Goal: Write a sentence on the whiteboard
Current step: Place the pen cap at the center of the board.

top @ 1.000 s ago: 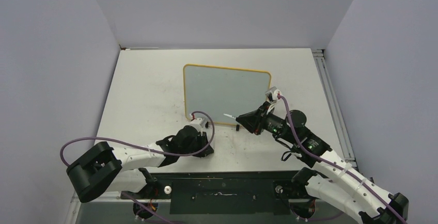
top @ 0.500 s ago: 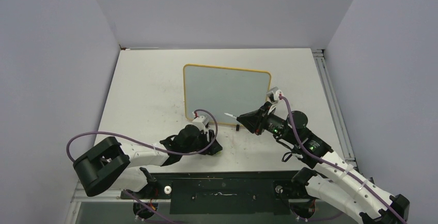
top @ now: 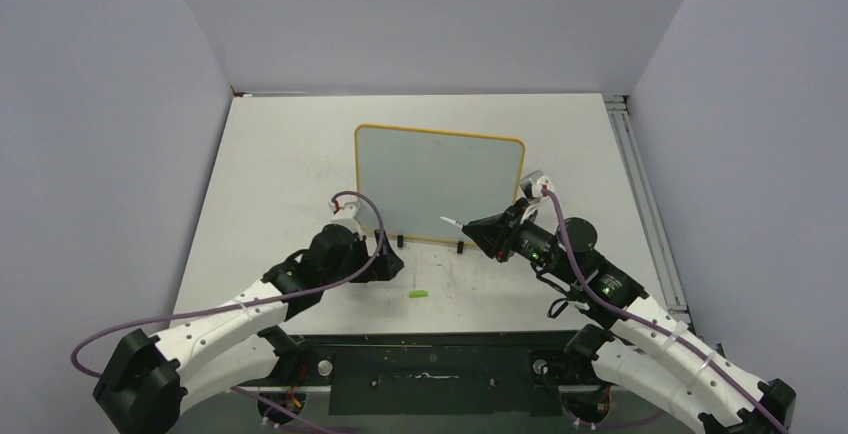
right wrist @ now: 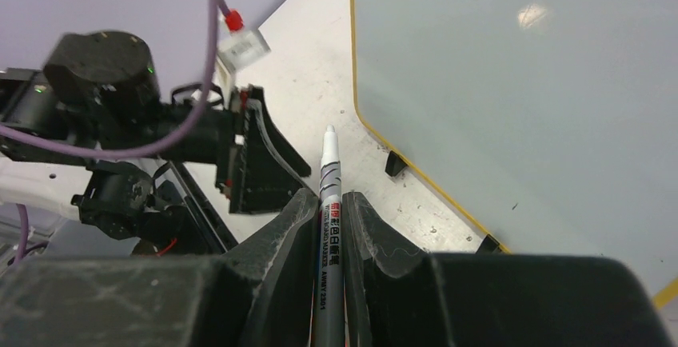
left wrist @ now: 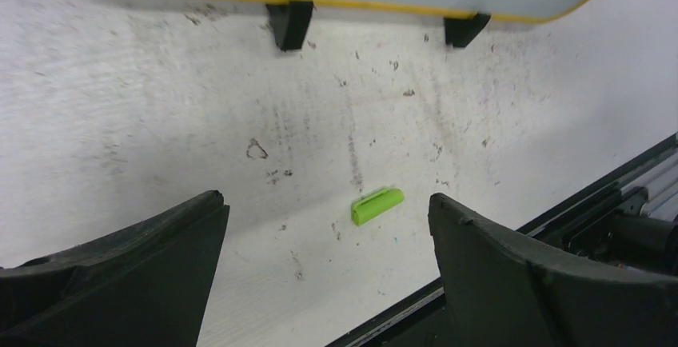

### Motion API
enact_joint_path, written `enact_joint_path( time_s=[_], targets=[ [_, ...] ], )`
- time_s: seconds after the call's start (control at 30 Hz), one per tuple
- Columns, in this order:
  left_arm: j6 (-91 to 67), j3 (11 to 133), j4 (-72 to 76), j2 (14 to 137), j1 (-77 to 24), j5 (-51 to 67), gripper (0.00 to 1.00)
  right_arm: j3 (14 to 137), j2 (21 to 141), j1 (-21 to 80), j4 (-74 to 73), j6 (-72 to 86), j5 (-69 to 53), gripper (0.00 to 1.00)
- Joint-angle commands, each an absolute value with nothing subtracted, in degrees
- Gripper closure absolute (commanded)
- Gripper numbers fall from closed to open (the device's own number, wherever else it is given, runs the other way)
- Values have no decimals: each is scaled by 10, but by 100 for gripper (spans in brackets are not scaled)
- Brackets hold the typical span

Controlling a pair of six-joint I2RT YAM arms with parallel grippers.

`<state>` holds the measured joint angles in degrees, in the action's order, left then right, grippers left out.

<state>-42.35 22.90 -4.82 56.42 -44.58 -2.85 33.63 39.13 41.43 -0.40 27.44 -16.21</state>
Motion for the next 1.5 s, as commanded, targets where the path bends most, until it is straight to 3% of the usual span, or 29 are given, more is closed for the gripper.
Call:
enact_joint_path(
  time_s=[0.0,0.4,0.7,0.83,0.97,1.47],
  targets=[
    [-382,301,-171,499,-378,-1,4,344,382,426,5,256,-124,95],
    [-235,452,-246,523,-130,232,4,365,410,510,6,234,-11,95],
    [-214,486,-40,563,16,451,4,388,495,679,95,192,247,95],
    [-213,516,21,622,28,487,3,420,579,751,158,133,351,95],
    [-185,565,24,693,28,511,0,458,664,748,219,113,348,95],
    [-179,579,63,816,19,537,28,564,837,605,316,119,173,95]
  ],
)
